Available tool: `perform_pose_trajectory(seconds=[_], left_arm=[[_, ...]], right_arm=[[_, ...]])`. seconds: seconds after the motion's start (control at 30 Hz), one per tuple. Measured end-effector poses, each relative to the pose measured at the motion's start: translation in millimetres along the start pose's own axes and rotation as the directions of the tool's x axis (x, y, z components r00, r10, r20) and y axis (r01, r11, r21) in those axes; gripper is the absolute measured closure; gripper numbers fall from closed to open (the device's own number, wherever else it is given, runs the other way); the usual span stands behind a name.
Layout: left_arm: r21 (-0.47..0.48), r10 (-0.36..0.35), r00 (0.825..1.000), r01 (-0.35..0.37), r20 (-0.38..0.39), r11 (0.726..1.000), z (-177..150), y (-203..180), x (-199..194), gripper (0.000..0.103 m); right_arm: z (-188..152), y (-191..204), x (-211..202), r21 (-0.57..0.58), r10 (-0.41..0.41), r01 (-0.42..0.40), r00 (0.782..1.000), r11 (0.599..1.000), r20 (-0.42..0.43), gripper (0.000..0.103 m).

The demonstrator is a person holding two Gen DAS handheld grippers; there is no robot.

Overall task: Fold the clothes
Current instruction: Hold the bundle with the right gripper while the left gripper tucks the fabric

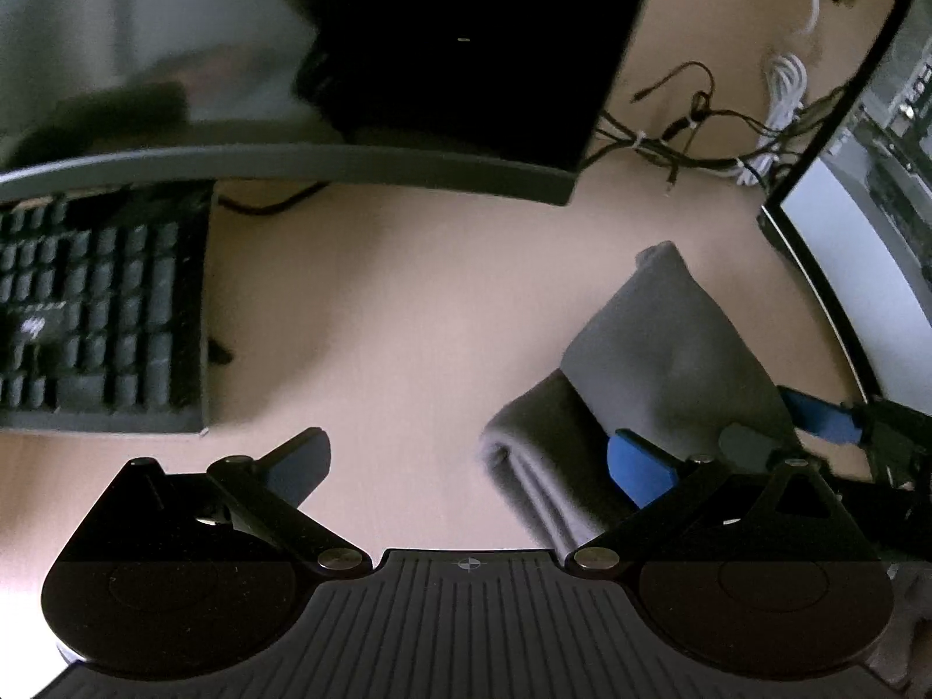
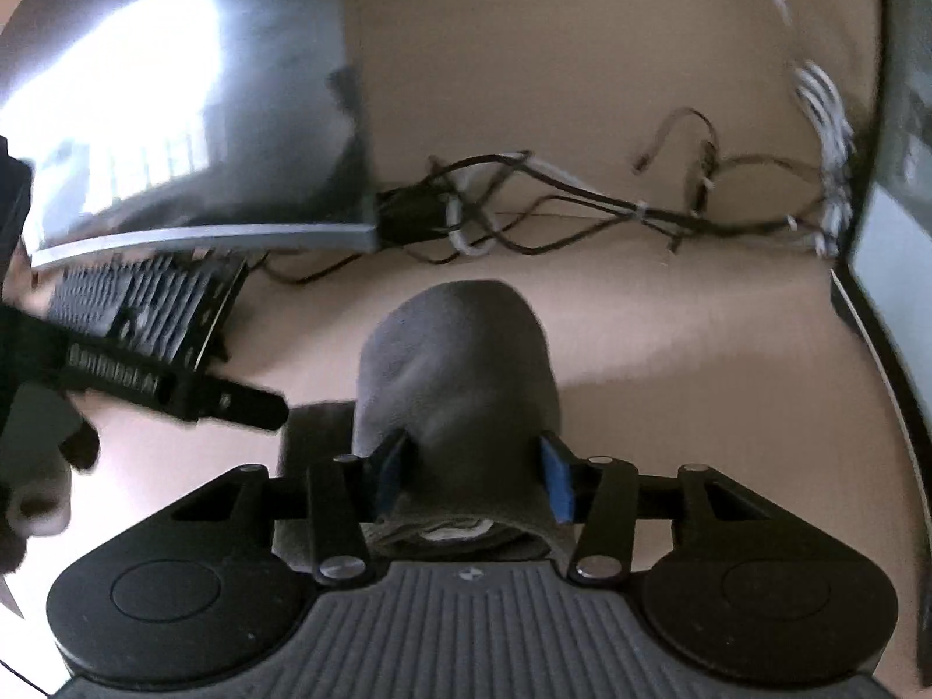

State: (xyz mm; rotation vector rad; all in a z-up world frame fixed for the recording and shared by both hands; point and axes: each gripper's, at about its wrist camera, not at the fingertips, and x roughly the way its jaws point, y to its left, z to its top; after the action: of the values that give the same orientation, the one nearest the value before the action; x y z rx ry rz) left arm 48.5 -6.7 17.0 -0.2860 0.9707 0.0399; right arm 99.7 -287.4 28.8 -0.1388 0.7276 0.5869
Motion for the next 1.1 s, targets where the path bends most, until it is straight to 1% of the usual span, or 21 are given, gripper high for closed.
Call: perform_pose_trajectory(seconds=[0.07,0.17,0.37,0.47,0.6,0.77,0.9,1.03,1.1], left_arm=[[-0.023,-0.002,1.0,0.002,0.004,1.0,-2,9,-6,0.0],[-0.052,-0.002,1.0,0.003,0.011,0.999,-1,20,-10,0.0],[-0.056,-0.03,1.0,0.03,0.0,0.998,-1,23,-6,0.0],[-0.064,-0.038,0.999,0.038,-0.004,0.997,1,23,-3,0.0],[-0.055,-0.058,0.998,0.059,0.024,0.997,11,17,-9,0.0],[0.011,-0.081,0.996,0.08,0.03,0.997,21,-8,-6,0.0],[0.064,-0.099,0.995,0.097,0.033,0.993,29,-28,-3,0.0],[0.099,-0.045,0.999,0.044,0.014,0.994,24,-32,4,0.0],[0.106,-0.024,1.0,0.024,0.002,0.994,20,-30,9,0.0]], right_arm=[[-2,16,-1,-0.058,-0.013,0.014,1.0,0.998,0.006,0.056],[-2,35,-3,-0.123,-0.013,0.014,1.0,0.992,0.01,0.056],[-6,68,-3,-0.262,-0.015,0.017,1.0,0.965,0.007,0.056],[-7,77,-2,-0.298,-0.022,0.023,1.0,0.954,0.006,0.055],[-9,81,-2,-0.328,-0.03,0.03,1.0,0.944,0.007,0.055],[-13,86,-3,-0.378,-0.038,0.041,0.999,0.925,0.015,0.055],[-16,93,-4,-0.434,-0.033,0.039,0.999,0.9,0.022,0.055],[-19,95,-7,-0.461,0.003,0.006,1.0,0.887,0.018,0.052],[-17,90,-10,-0.436,0.045,-0.039,0.999,0.899,0.005,0.051]])
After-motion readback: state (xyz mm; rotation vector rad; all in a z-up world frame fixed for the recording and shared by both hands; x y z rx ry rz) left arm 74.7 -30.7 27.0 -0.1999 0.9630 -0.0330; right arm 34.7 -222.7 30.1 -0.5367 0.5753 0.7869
